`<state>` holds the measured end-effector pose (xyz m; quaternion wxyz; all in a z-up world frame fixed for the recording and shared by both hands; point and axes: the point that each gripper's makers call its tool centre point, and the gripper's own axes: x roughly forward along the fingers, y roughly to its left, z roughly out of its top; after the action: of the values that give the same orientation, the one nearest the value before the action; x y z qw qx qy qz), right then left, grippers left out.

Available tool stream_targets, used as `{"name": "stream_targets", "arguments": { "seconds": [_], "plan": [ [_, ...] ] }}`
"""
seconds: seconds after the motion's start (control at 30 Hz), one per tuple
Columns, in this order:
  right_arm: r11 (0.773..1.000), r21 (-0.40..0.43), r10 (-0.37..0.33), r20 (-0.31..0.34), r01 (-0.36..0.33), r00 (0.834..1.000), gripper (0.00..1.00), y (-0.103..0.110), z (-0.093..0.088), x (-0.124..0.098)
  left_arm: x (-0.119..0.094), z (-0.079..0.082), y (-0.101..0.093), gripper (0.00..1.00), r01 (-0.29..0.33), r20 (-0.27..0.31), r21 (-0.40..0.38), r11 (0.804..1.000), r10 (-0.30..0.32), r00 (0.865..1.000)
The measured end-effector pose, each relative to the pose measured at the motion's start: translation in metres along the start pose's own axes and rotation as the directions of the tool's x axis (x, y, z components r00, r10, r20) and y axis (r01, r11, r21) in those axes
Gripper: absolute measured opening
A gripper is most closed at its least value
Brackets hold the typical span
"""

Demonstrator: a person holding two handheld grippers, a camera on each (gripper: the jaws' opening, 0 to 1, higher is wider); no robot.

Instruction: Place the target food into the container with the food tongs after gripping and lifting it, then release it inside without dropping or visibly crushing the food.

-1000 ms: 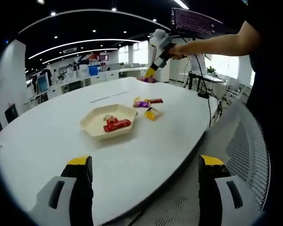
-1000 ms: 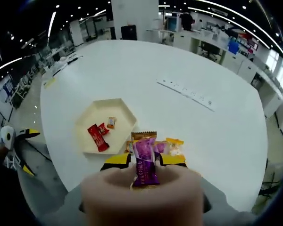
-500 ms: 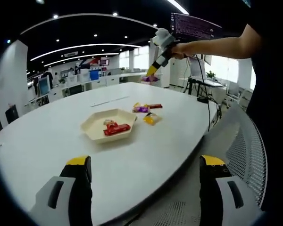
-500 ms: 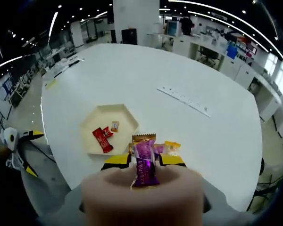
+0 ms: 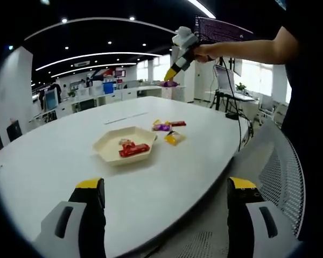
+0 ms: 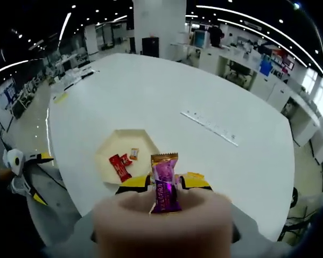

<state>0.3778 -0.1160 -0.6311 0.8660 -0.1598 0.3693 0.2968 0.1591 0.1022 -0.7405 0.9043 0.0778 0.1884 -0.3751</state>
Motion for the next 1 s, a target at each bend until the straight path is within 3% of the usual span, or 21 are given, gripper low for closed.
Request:
{"name": "stream_targets", "arguments": {
  "seconds": [0.4, 1.0],
  "plan": [
    [0.998, -0.048, 0.029, 0.038, -0.028, 0.999, 0.21, 0.019, 0.031, -0.003, 0.0, 0.0, 0.0, 0.9, 0.0, 0.003, -0.002, 1.0, 0.0, 1.0],
    [0.988, -0.116, 0.109, 0.039, -0.103, 0.993, 0.21, 0.058, 0.06, 0.026, 0.0, -0.001, -0.004, 0.9, 0.02, -0.004, 0.003, 1.0, -0.02, 1.0]
  ]
}}
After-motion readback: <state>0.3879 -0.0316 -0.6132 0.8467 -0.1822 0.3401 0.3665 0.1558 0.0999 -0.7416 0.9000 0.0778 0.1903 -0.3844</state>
